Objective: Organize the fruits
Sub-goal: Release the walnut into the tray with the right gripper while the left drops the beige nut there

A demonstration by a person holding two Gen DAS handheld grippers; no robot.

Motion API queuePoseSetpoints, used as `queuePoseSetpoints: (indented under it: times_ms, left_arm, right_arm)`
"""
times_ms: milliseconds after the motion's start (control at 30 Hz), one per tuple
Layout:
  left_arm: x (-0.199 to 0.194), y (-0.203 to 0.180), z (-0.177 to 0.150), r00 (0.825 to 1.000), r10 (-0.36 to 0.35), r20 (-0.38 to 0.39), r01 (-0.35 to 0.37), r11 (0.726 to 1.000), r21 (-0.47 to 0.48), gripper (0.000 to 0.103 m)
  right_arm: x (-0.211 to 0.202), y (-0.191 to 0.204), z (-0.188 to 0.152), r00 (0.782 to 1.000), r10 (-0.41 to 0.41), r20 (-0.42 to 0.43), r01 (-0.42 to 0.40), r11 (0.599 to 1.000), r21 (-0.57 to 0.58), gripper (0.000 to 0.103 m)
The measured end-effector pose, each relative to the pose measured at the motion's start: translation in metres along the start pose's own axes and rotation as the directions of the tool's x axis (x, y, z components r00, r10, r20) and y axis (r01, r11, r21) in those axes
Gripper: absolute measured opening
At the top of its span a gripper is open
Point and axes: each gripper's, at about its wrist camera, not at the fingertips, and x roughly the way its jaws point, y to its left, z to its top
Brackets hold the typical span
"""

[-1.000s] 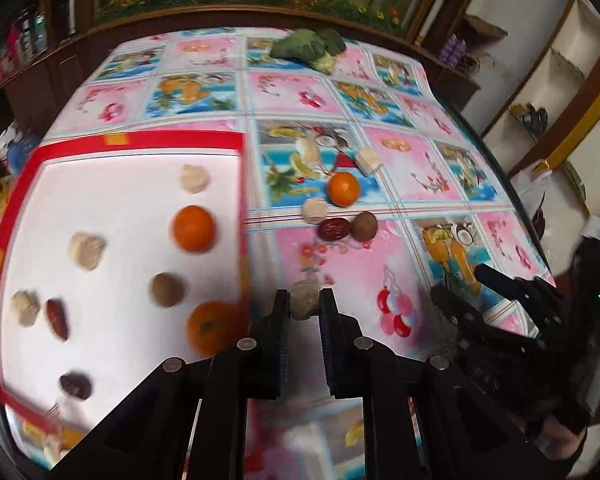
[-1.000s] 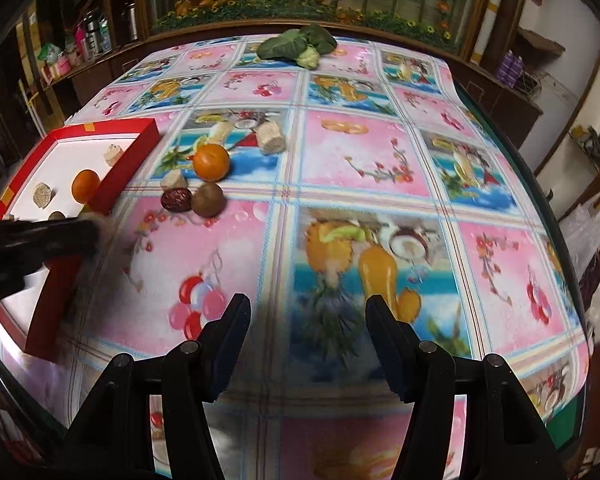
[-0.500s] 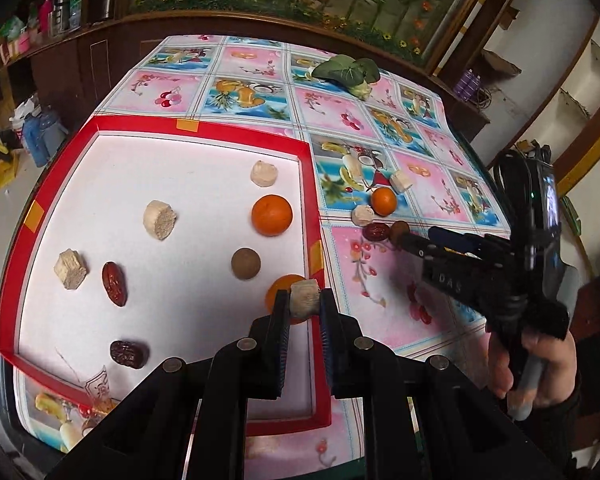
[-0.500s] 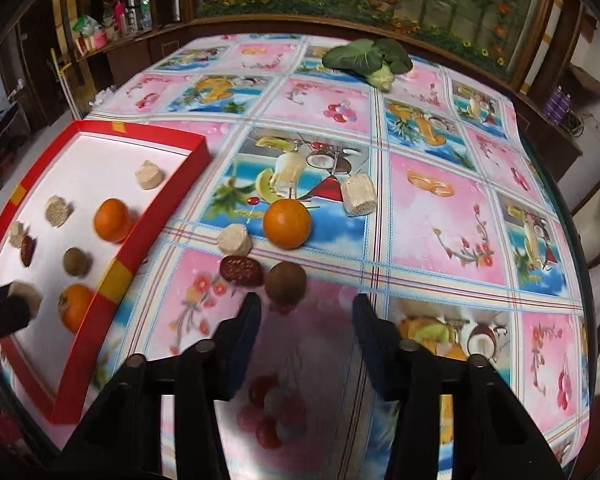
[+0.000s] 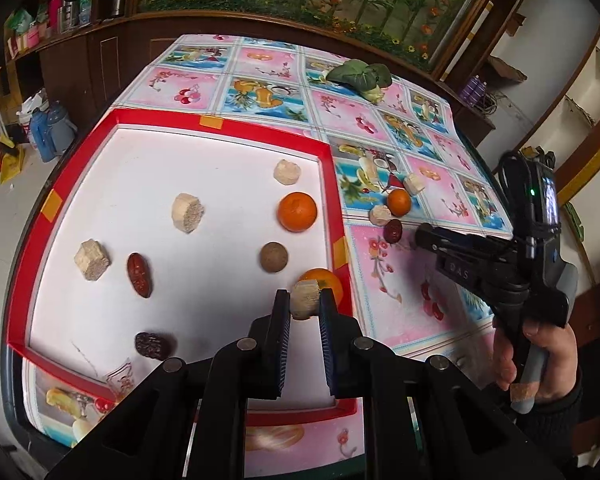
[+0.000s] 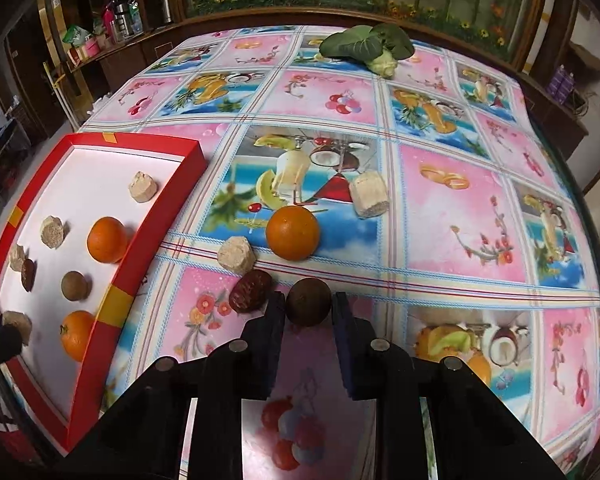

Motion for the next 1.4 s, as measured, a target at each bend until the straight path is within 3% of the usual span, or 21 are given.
queuePoseSetpoints:
  times_ms: [133, 300, 500, 733, 933, 1133, 1400]
  left_arm:
    - [-0.008, 0.011, -0.003, 1.0, 0.023, 0.008, -0.022, 0.999, -0.027, 0.014]
    - [-0.016, 0.027, -0.009, 0.998, 0.067, 0.013, -0.066, 0.996, -0.06, 0.014]
    - [-0.043, 0.061, -0.011, 0.99, 0.13, 0.057, -0.12, 0.982, -0.146, 0.014]
    - [-0.07, 0.081, -0.01, 0.976, 0.198, 0.092, -0.176, 0.963, -0.202, 0.014]
    - [-0.053, 0.078, -0.014, 0.975, 0.215, 0.056, -0.203, 0.966, -0.161, 0.014]
    - [-0.026, 0.087, -0.015, 0.972, 0.233, -0.011, -0.232, 0.959, -0.163, 0.014]
    - [0.002, 0.094, -0.012, 0.964, 0.261, -0.055, -0.267, 0.951, -0.157, 0.015]
  right_arm:
    - [-0.003, 0.005, -0.011, 0.997, -0.072, 0.009, 0.072, 0.997, -0.039, 0.025]
    - [-0.009, 0.006, -0.025, 0.995, -0.096, 0.022, 0.096, 0.995, -0.032, 0.024]
    - [-0.049, 0.021, -0.042, 0.994, 0.011, 0.107, -0.007, 0.999, -0.039, 0.024]
    - [-0.082, 0.072, -0.047, 0.972, 0.179, 0.156, -0.157, 0.977, -0.142, 0.024]
    - [-0.075, 0.116, -0.048, 0.958, 0.267, 0.106, -0.239, 0.946, -0.22, 0.024]
    - [-0.054, 0.148, -0.054, 0.963, 0.269, 0.021, -0.254, 0.929, -0.269, 0.024]
    - [-0.038, 0.165, -0.059, 0.973, 0.231, -0.013, -0.222, 0.92, -0.323, 0.024]
